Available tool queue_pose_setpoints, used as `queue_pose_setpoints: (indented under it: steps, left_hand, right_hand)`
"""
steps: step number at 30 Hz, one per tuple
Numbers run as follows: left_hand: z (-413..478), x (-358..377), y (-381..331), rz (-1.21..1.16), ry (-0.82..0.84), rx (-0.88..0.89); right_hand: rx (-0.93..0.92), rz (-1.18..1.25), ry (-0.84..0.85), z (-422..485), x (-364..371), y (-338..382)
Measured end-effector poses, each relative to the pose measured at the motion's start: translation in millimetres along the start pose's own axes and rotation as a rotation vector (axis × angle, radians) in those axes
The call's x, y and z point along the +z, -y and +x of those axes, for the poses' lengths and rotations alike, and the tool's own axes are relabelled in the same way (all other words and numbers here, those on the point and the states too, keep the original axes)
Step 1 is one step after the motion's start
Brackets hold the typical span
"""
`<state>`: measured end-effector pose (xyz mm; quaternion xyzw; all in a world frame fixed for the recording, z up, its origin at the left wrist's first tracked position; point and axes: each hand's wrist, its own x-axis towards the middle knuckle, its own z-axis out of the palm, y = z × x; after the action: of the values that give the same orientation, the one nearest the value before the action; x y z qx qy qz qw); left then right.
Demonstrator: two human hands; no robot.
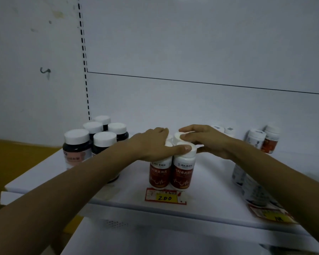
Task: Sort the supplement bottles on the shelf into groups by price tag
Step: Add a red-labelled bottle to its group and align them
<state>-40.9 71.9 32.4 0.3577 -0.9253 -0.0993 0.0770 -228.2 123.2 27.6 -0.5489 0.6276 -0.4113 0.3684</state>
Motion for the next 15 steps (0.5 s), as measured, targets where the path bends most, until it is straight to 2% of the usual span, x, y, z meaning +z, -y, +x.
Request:
queue_pose_setpoints:
  steps: [5,8,10,15]
  left_hand:
    - [-1.4,-1.4,-5.1,0.086,0.004,0.025]
    - [-2.7,-2.7,-6.3,0.138,-0.015,0.039]
    - [-3.5,-3.2,-7.9,0.131,-0.008,0.046]
    - [-3.1,-1.1,-5.2,0.08,-0.011,0.059]
  right_hand:
    - [-0.005,0.05,-0.031,-5.0,7.8,-6.1]
    - [0.075,0.095,-0.013,-5.5,17.5,-19.2]
    - [0.13,0.176,0.001,-6.0,24.3,-29.6]
    - [0.122,0.252,-0.045,-9.1,31.5,-35.2]
